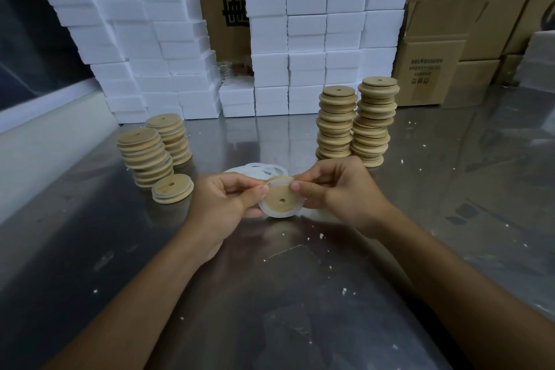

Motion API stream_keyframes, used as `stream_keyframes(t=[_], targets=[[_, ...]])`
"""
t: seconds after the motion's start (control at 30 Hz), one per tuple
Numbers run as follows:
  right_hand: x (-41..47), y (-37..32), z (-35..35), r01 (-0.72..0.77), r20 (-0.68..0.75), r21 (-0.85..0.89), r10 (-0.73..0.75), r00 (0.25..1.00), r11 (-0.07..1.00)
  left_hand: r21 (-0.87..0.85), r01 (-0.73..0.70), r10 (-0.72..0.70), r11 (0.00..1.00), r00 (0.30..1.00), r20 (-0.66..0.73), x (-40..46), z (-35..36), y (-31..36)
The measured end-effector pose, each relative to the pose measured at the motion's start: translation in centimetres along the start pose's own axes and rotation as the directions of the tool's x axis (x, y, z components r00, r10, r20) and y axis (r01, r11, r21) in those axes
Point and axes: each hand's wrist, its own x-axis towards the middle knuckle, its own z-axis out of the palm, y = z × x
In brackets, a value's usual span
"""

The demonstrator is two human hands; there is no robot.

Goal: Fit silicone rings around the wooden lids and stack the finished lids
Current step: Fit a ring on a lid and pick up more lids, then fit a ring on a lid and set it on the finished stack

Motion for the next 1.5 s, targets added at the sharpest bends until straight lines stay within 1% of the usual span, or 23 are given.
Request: stream_keyframes(t=[0.13,0.27,0.4,0.57,0.63,0.77,0.93,1.2,1.5], targets=[[-0.1,0.0,0.0,-0.013,-0.017,0.029,0.013,1.0,1.0,-0.035,-0.006,0.006,0.999,1.0,-0.011,-0.1,0.1,0.0],[-0.1,0.0,-0.1,-0.043,-0.018,0.061,0.044,0.999,0.997,-0.047,-0.018,0.019,0.999,1.0,0.017,-0.2,0.0,0.1],[-0.1,0.0,-0.1,-0.082,-0.016,0.066,0.083,0.996,0.994,-0.031,-0.016,0.017,0.999,1.0,0.02,-0.1,-0.1,0.1],[-0.3,-0.2,-0.3,-0.092,0.008,0.095,0.092,0.996,0.991,-0.098,0.048,-0.039,0.994,0.995,0.09,0.0,-0.6,0.2],[-0.4,-0.2,-0.4,-0.098,0.03,0.102,0.095,0.995,0.99,-0.102,0.061,-0.051,0.993,0.994,0.099,0.0,-0.7,0.3],[-0.5,-0.3,-0.3,-0.069,0.026,0.032,0.068,0.997,0.997,-0.039,0.021,-0.017,0.999,0.996,0.093,-0.1,-0.8,0.5],[-0.6,-0.4,0.0,-0.032,-0.011,-0.012,0.032,0.999,0.999,0.013,-0.032,0.031,0.999,0.999,0.032,-0.2,-0.4,0.5],[-0.5,-0.3,-0.2,-0.033,-0.006,-0.031,0.033,0.999,0.999,0.036,-0.043,0.041,0.998,0.998,0.05,-0.1,-0.4,0.5],[-0.6,-0.5,-0.4,-0.053,0.037,-0.016,0.054,0.998,0.998,0.052,-0.026,0.021,0.998,0.995,0.095,0.1,-1.0,0.4]])
